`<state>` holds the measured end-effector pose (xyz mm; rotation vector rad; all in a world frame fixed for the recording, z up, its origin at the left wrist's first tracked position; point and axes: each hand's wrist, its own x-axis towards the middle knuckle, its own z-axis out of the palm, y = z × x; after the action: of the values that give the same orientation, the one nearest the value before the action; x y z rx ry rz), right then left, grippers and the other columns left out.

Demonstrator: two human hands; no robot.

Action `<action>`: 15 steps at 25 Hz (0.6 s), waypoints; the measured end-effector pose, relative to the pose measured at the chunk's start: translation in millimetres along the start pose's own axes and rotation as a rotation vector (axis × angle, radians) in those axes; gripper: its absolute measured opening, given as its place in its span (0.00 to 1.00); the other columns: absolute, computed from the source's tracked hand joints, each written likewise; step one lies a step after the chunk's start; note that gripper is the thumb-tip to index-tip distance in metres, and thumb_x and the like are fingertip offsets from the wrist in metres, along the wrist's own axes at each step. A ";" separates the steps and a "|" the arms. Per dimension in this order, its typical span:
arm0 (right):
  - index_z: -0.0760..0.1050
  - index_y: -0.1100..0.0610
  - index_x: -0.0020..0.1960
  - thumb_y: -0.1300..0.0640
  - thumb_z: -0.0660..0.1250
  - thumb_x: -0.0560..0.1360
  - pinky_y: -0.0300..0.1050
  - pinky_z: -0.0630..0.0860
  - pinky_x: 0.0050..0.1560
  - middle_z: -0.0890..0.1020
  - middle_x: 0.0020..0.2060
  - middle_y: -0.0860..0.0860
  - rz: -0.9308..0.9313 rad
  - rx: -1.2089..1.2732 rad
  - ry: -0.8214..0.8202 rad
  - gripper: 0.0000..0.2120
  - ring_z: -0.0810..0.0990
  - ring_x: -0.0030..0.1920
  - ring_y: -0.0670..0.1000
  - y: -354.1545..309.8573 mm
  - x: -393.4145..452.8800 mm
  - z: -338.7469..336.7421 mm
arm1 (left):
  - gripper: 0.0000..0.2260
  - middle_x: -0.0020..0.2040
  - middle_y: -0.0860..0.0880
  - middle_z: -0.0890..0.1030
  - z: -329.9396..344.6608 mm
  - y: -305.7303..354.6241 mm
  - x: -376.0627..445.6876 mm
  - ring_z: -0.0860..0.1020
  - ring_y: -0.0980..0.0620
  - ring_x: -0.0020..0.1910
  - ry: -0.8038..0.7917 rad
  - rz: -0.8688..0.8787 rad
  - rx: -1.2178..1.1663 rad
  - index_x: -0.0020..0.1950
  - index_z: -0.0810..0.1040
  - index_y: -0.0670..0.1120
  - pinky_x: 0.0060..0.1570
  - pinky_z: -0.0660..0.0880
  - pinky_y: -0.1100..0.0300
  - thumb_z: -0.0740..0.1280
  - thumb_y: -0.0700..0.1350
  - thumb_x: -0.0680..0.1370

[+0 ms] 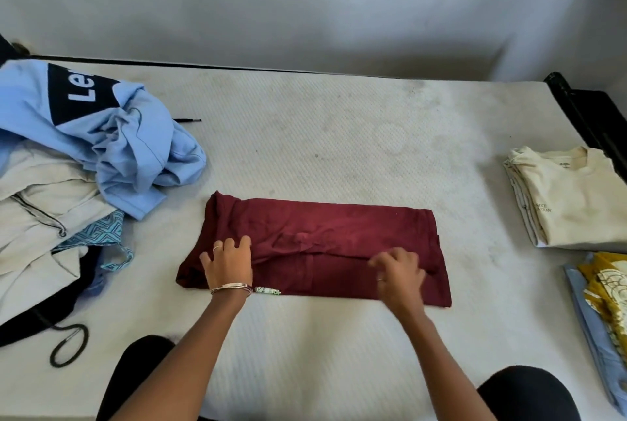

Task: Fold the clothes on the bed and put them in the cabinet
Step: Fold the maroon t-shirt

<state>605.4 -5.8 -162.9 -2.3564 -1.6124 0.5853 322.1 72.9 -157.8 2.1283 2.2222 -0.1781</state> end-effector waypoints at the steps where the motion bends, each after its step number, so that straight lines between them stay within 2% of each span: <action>1: 0.78 0.50 0.59 0.64 0.70 0.72 0.51 0.64 0.56 0.74 0.59 0.50 -0.144 0.049 -0.049 0.17 0.67 0.62 0.57 -18.4 -1.5 6.5 | 0.09 0.44 0.45 0.78 -1.0 -0.6 0.5 0.76 0.40 0.48 0.128 0.023 -0.073 0.51 0.81 0.49 0.48 0.70 0.45 0.68 0.38 0.73; 2: 0.75 0.50 0.64 0.61 0.72 0.72 0.51 0.66 0.57 0.73 0.62 0.50 -0.257 0.087 -0.074 0.21 0.67 0.63 0.56 -39.6 0.5 11.9 | 0.08 0.41 0.45 0.76 -3.2 -3.1 2.6 0.75 0.41 0.44 0.267 0.097 -0.130 0.47 0.82 0.49 0.44 0.71 0.46 0.66 0.37 0.72; 4: 0.63 0.47 0.74 0.55 0.75 0.71 0.55 0.64 0.65 0.64 0.72 0.48 -0.376 0.107 -0.127 0.36 0.59 0.69 0.53 -80.1 10.1 21.6 | 0.10 0.42 0.47 0.76 -9.2 -4.7 4.5 0.73 0.45 0.41 0.461 0.408 -0.219 0.45 0.82 0.50 0.41 0.73 0.50 0.62 0.41 0.73; 5: 0.57 0.45 0.77 0.53 0.75 0.70 0.56 0.60 0.68 0.58 0.75 0.46 -0.410 0.062 -0.174 0.42 0.54 0.72 0.52 -101.4 12.4 27.3 | 0.11 0.45 0.48 0.76 -9.1 -8.9 2.9 0.73 0.46 0.43 0.472 0.586 -0.231 0.48 0.81 0.51 0.41 0.73 0.51 0.61 0.42 0.73; 6: 0.54 0.44 0.77 0.53 0.75 0.70 0.59 0.56 0.69 0.55 0.76 0.45 -0.453 -0.013 -0.215 0.44 0.52 0.73 0.51 -119.8 13.5 33.7 | 0.13 0.48 0.49 0.77 -8.5 -15.7 1.0 0.74 0.48 0.46 0.418 0.727 -0.206 0.52 0.79 0.52 0.42 0.73 0.53 0.60 0.41 0.72; 7: 0.56 0.45 0.77 0.54 0.74 0.70 0.62 0.55 0.68 0.56 0.76 0.45 -0.513 -0.124 -0.246 0.41 0.52 0.73 0.52 -134.0 15.4 40.9 | 0.17 0.51 0.50 0.76 -6.1 -26.6 0.9 0.75 0.49 0.47 0.335 0.810 -0.172 0.55 0.77 0.53 0.43 0.74 0.54 0.59 0.39 0.70; 8: 0.61 0.47 0.74 0.55 0.73 0.72 0.65 0.54 0.68 0.61 0.73 0.48 -0.562 -0.244 -0.292 0.35 0.55 0.73 0.54 -142.3 18.4 47.7 | 0.21 0.52 0.51 0.76 -2.7 -40.7 3.0 0.76 0.49 0.47 0.252 0.819 -0.164 0.56 0.76 0.54 0.43 0.75 0.54 0.58 0.38 0.66; 9: 0.67 0.50 0.70 0.55 0.71 0.73 0.66 0.55 0.68 0.67 0.68 0.49 -0.584 -0.327 -0.350 0.28 0.59 0.70 0.55 -147.0 21.7 50.2 | 0.24 0.52 0.52 0.76 0.1 -54.8 8.0 0.77 0.48 0.46 0.186 0.749 -0.205 0.55 0.76 0.54 0.42 0.76 0.54 0.58 0.36 0.64; 10: 0.72 0.51 0.66 0.53 0.71 0.73 0.65 0.56 0.67 0.71 0.63 0.49 -0.584 -0.301 -0.399 0.22 0.63 0.67 0.54 -147.8 25.6 51.5 | 0.24 0.52 0.51 0.76 1.1 -66.2 16.9 0.78 0.46 0.45 0.138 0.616 -0.272 0.54 0.77 0.53 0.40 0.77 0.52 0.59 0.34 0.62; 12: 0.78 0.49 0.56 0.46 0.73 0.72 0.58 0.63 0.64 0.77 0.52 0.44 -0.543 0.033 -0.439 0.15 0.70 0.57 0.48 -146.2 31.5 50.2 | 0.27 0.56 0.47 0.76 -2.6 -77.9 42.4 0.77 0.41 0.49 0.059 0.337 -0.329 0.59 0.77 0.49 0.43 0.78 0.47 0.61 0.30 0.64; 13: 0.79 0.48 0.53 0.45 0.74 0.71 0.56 0.68 0.61 0.79 0.48 0.42 -0.527 0.219 -0.395 0.12 0.72 0.52 0.46 -146.4 34.0 50.0 | 0.29 0.62 0.45 0.74 -3.9 -80.4 56.2 0.76 0.39 0.54 0.017 0.252 -0.286 0.65 0.74 0.48 0.48 0.77 0.46 0.61 0.29 0.66; 15: 0.81 0.48 0.49 0.49 0.73 0.74 0.53 0.74 0.55 0.81 0.43 0.41 -0.460 0.440 -0.182 0.06 0.75 0.47 0.45 -146.8 43.5 51.5 | 0.35 0.72 0.46 0.66 -5.8 -81.9 83.1 0.71 0.40 0.63 -0.074 0.218 -0.176 0.75 0.64 0.51 0.56 0.74 0.46 0.60 0.29 0.70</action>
<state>473.2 87.1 -158.6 -1.5932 -1.7948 0.9493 236.8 152.7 -158.7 2.2069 1.8735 -0.0477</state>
